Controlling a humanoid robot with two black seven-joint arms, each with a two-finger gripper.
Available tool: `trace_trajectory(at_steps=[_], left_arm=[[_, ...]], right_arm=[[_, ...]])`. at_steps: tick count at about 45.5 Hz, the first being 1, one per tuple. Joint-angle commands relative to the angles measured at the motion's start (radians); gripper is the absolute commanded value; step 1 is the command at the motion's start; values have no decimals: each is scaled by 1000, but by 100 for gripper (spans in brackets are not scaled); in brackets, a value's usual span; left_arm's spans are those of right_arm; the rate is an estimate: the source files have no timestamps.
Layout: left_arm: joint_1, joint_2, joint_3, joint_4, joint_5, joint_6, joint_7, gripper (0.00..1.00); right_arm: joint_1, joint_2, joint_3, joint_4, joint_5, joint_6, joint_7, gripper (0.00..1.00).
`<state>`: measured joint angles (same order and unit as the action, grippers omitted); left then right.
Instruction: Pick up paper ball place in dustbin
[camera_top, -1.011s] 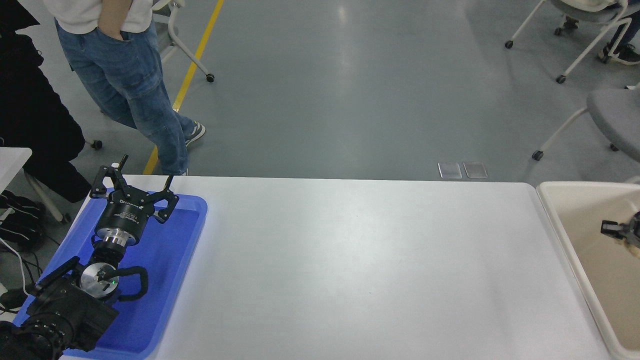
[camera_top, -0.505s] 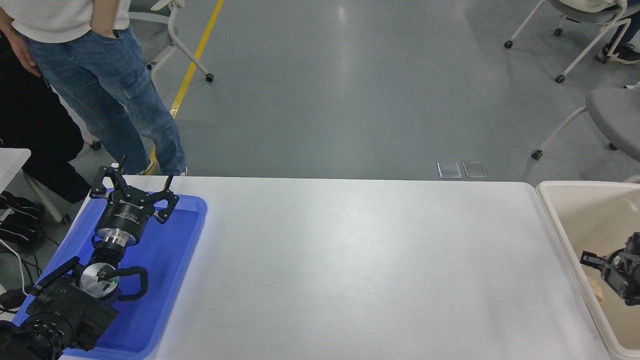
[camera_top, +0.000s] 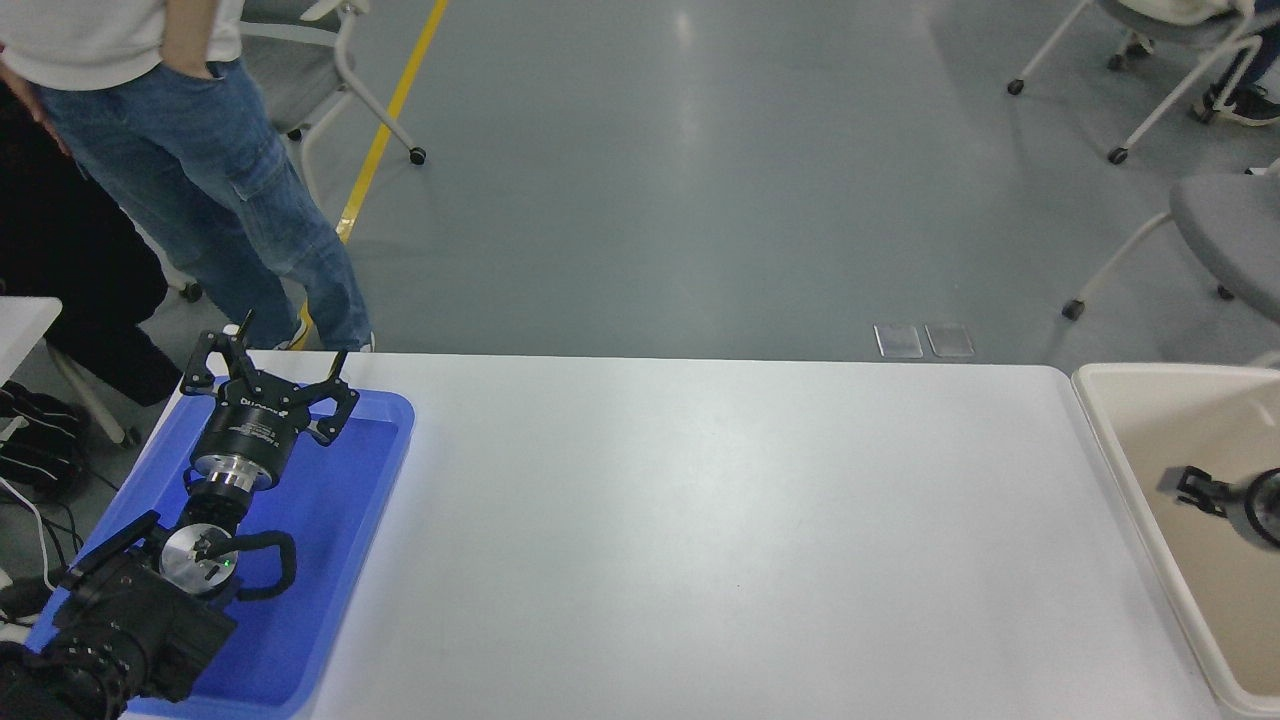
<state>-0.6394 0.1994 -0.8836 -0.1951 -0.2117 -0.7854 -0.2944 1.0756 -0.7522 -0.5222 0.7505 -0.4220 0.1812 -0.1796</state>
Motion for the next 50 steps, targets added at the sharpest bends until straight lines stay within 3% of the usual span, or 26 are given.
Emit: trace_trajectory(at_steps=[1,9,15,24,29,36,44,50], left_arm=[[1,0,0,0,0,0,0,100],[1,0,0,0,0,0,0,100],[1,0,0,0,0,0,0,100],[1,0,0,0,0,0,0,100],[1,0,0,0,0,0,0,100],[1,0,0,0,0,0,-2,100],[1,0,0,0,0,0,-2,100],[1,0,0,0,0,0,-2,100]], right_arm=[[73,-151,178,268,-1,17,0,100],[-2,-180,220,351,0,24,9,100],[-57,-159,450,362,6,0,9,100],[-293,8,850,316,141,-110,12,100],[-367,126,1007,225,154,-161,19,100],[-457,306,1301,59,155,-172,124,100],[-526,442,1436,7,154,-170,302,100],[-533,476,1435,-77,155,-172,425,100]])
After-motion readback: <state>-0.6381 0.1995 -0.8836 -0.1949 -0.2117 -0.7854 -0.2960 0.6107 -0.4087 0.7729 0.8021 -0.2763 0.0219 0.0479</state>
